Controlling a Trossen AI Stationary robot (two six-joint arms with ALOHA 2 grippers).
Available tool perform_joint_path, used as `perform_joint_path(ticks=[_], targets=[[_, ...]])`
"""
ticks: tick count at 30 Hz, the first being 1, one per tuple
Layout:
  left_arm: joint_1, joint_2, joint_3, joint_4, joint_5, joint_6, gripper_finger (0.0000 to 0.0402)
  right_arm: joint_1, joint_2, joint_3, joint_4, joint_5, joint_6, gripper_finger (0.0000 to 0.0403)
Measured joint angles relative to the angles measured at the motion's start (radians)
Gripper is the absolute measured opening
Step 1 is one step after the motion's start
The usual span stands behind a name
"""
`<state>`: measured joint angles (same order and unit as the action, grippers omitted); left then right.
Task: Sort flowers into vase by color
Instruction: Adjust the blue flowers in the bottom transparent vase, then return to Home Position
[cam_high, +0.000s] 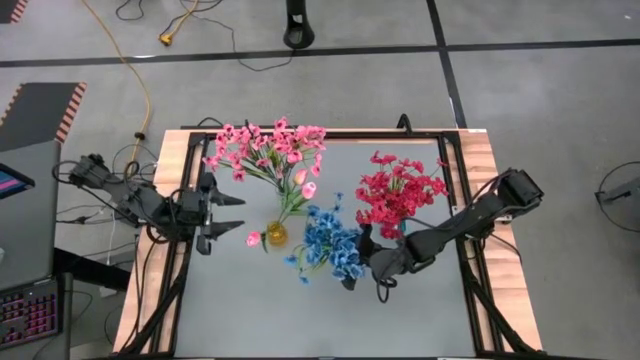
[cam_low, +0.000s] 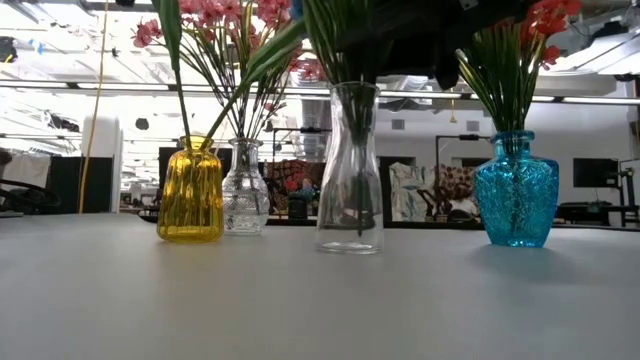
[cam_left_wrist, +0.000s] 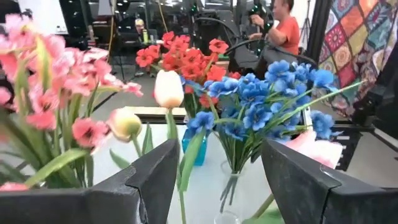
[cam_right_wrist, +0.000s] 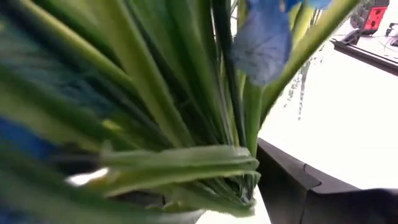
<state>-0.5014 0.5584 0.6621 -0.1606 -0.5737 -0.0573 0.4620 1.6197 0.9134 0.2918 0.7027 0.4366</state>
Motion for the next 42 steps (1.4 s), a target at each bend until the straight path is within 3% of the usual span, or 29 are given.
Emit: perform_joint_path(ticks=[7, 19, 25, 42], targets=[[0.0, -0.08, -0.083, 0.016, -0.017, -0.016, 0.0221, 0.014, -0.044, 0.0, -0.119, 0.001, 0.0, 0.0196], [0.0, -0.121, -0.096, -0.03, -0.041, 0.017, 0.0221, 0.057, -0.081, 0.001, -0.266, 0.002, 0.0, 0.0196], [0.0, -0.134, -0.179, 0.012, -0.072, 0.001, 0.0221, 0.094, -0.152, 0.0, -0.372, 0.002, 0.008, 0.0196], [0.0, -0.371, -0.388, 0.067, -0.186, 0.011, 0.0221, 0.241, -0.631, 0.0, -0.756, 0.001, 0.005, 0.0195]])
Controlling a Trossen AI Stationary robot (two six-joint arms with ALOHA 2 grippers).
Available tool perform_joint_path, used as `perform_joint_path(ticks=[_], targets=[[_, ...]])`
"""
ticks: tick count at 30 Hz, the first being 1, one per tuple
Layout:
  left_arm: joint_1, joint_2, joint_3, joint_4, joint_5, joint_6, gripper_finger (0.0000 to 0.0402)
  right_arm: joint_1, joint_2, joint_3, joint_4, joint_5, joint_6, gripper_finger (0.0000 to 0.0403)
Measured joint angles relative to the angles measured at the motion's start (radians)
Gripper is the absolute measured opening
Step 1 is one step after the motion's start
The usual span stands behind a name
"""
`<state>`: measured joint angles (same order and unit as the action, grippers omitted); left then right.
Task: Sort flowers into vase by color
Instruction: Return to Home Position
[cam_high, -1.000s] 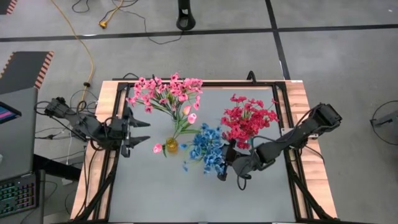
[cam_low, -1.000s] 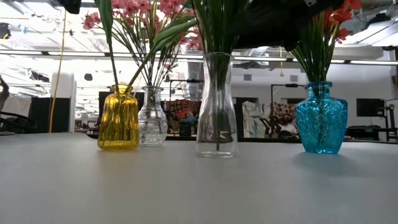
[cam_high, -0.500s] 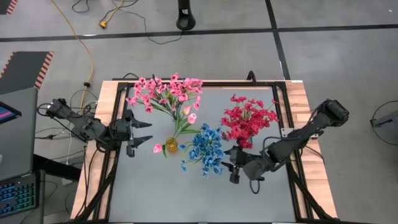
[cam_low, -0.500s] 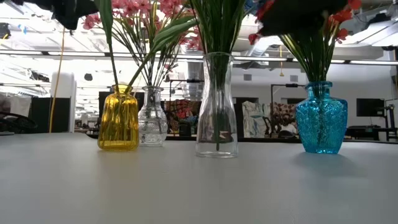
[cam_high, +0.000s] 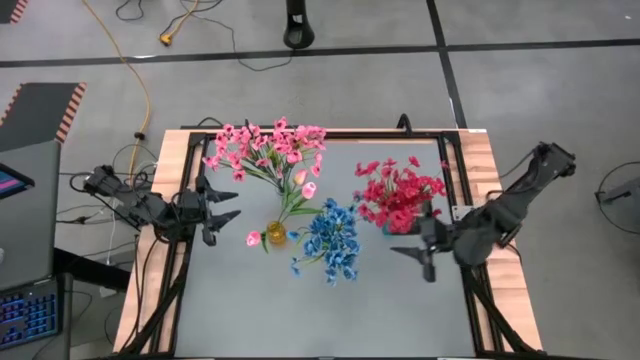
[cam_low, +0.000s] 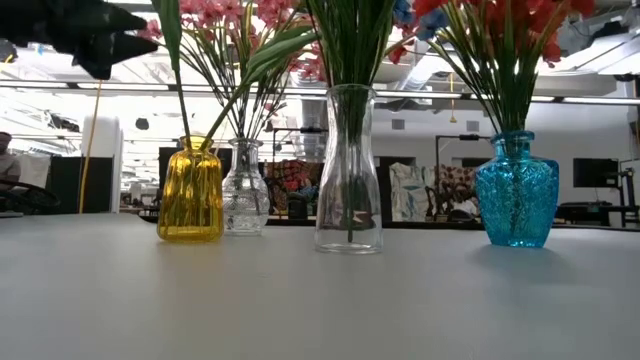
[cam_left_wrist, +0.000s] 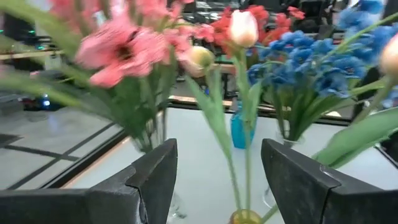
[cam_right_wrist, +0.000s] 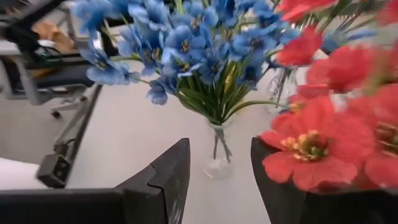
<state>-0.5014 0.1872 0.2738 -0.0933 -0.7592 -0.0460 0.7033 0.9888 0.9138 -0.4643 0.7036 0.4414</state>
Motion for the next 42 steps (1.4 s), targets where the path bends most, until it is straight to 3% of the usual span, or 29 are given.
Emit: perform_joint_path(ticks=[9, 13, 21, 30, 39, 42], targets=[[0.0, -0.178, -0.111, 0.003, -0.062, 0.004, 0.0221, 0.056, -0.208, 0.0, -0.188, -0.002, -0.009, 0.0195], [0.0, -0.183, -0.134, 0.006, -0.083, 0.011, 0.0221, 0.064, -0.293, -0.013, -0.22, -0.001, -0.058, 0.0195], [0.008, -0.183, -0.134, 0.0, -0.119, 0.018, 0.0221, 0.06, -0.497, -0.235, -0.044, -0.009, -0.155, 0.0195], [0.058, -0.183, -0.134, 0.0, -0.12, 0.011, 0.0221, 0.059, -0.733, -0.57, 0.329, -0.14, -0.327, 0.0195], [0.128, -0.183, -0.134, -0.005, -0.119, 0.007, 0.0221, 0.003, -0.983, -0.761, 0.439, -0.21, -0.429, 0.0195], [0.145, -0.183, -0.134, -0.006, -0.106, 0.006, 0.0221, -0.037, -0.984, -0.781, 0.459, -0.259, -0.465, 0.0195]])
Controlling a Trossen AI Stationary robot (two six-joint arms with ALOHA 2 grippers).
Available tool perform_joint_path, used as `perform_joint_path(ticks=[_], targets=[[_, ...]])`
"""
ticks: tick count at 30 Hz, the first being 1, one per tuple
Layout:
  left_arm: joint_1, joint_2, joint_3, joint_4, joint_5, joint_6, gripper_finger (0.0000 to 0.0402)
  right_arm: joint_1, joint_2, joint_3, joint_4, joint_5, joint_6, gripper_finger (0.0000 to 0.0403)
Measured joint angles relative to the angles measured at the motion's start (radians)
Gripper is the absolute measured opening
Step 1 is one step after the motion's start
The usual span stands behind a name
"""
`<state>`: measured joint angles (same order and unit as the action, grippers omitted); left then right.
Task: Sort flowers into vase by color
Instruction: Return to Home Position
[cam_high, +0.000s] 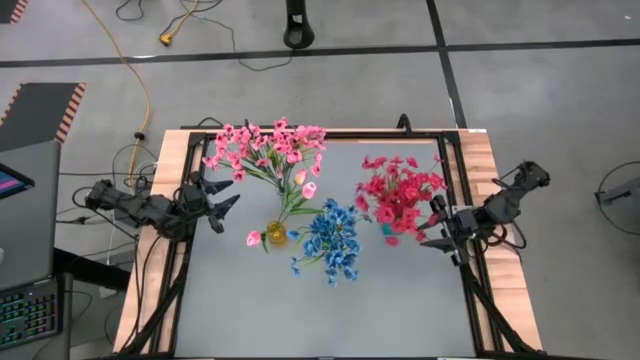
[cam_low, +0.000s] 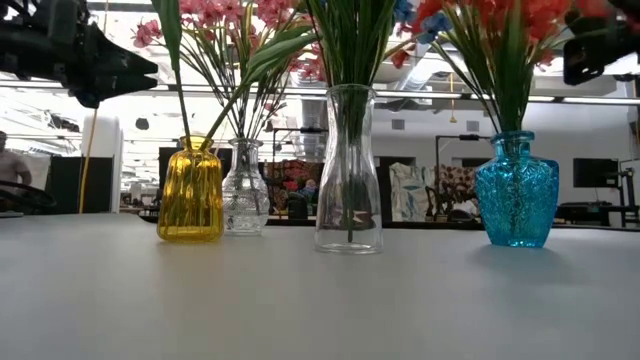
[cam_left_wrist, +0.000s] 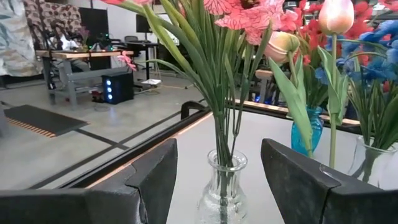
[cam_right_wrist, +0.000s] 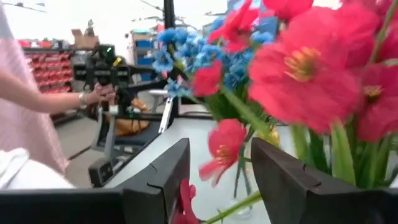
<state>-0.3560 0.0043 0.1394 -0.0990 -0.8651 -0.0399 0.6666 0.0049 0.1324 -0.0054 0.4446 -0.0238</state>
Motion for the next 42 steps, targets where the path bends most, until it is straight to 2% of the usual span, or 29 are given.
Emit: perform_joint_path(ticks=[8, 20, 23, 29, 34, 38, 42], targets=[[0.034, 0.0, 0.0, -0.019, 0.023, -0.009, 0.0221, -0.14, -0.003, -0.018, -0.021, -0.108, -0.043, 0.0195], [0.047, 0.0, 0.0, -0.064, 0.042, -0.047, 0.0221, -0.338, -0.002, -0.017, -0.069, -0.159, -0.09, 0.0195], [0.047, 0.0, 0.0, -0.1, 0.049, -0.075, 0.0221, -0.367, -0.002, -0.017, -0.08, -0.16, -0.066, 0.0195], [0.047, 0.0, 0.0, -0.143, 0.049, -0.087, 0.0221, -0.389, -0.002, -0.017, -0.128, -0.237, -0.047, 0.0195], [0.047, 0.0, -0.002, -0.161, 0.049, -0.092, 0.0221, -0.41, -0.002, -0.017, -0.154, -0.238, -0.029, 0.0195], [0.048, 0.003, -0.065, -0.049, 0.048, -0.09, 0.0221, -0.425, -0.002, -0.019, -0.153, -0.239, -0.028, 0.0195], [0.057, 0.02, -0.09, 0.048, 0.113, -0.035, 0.0221, -0.44, -0.002, -0.02, -0.151, -0.243, -0.026, 0.0195]])
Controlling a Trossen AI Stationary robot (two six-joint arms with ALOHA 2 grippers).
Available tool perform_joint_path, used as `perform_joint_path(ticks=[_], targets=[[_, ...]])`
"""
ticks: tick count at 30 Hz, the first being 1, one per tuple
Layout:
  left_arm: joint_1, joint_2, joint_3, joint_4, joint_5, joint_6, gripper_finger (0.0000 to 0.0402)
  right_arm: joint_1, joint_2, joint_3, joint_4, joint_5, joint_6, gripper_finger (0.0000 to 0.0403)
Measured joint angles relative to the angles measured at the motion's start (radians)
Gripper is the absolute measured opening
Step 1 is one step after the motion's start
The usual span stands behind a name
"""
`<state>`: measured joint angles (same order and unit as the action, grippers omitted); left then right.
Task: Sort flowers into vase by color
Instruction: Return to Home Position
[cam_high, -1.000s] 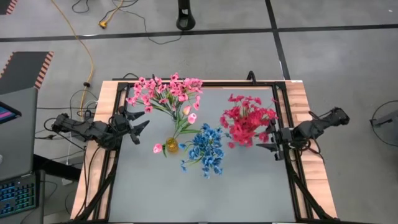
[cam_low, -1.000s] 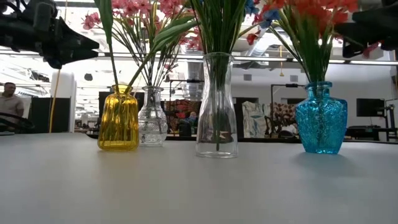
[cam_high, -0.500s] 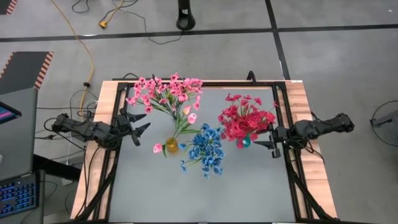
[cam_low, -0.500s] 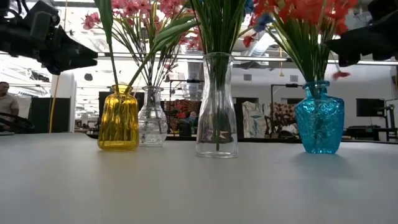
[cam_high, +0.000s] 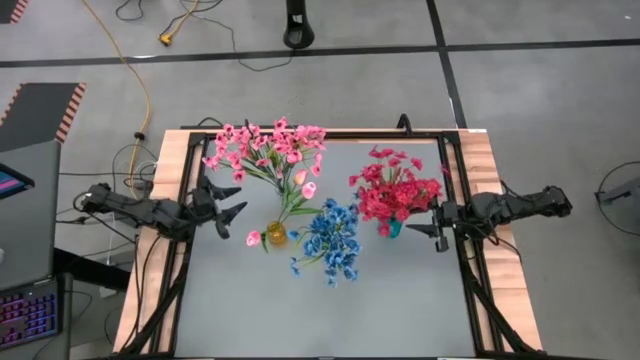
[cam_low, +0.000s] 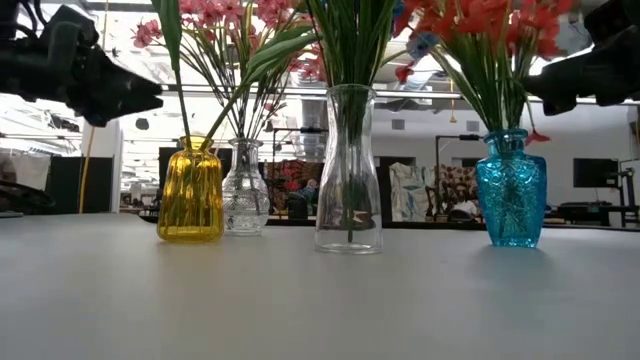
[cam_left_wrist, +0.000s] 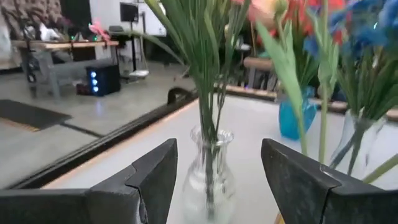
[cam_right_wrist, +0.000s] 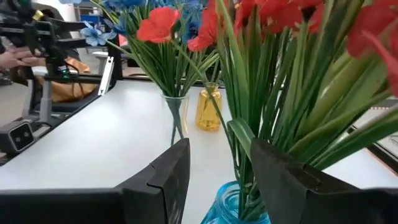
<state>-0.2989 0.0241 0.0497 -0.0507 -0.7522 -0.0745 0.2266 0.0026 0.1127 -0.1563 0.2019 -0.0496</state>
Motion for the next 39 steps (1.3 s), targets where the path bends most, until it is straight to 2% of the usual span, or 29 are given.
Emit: perform_joint_path(ticks=[3, 13, 17, 23, 30, 35, 39], targets=[[0.022, -0.001, -0.038, 0.121, 0.024, 0.025, 0.0221, -0.007, 0.0, 0.0, -0.001, -0.03, 0.0, 0.0195], [0.22, 0.002, -0.04, 0.136, 0.137, 0.034, 0.0221, -0.042, 0.0, 0.0, -0.003, -0.05, -0.001, 0.0195], [0.328, 0.002, -0.04, 0.136, 0.252, 0.039, 0.0221, -0.046, 0.0, 0.0, -0.005, -0.05, -0.001, 0.0195], [0.479, 0.002, -0.041, 0.136, 0.485, 0.053, 0.0221, -0.046, 0.0, 0.0, -0.013, -0.05, -0.001, 0.0195], [0.587, 0.002, -0.042, 0.082, 0.775, 0.055, 0.0221, -0.046, 0.0, 0.0, -0.057, -0.097, 0.079, 0.0195], [0.595, 0.008, -0.042, 0.095, 0.853, 0.072, 0.0221, -0.046, 0.0, -0.014, -0.076, -0.098, 0.106, 0.0195], [0.595, 0.008, -0.042, 0.095, 0.852, 0.073, 0.0221, -0.046, 0.001, -0.028, -0.052, -0.099, 0.109, 0.0195]])
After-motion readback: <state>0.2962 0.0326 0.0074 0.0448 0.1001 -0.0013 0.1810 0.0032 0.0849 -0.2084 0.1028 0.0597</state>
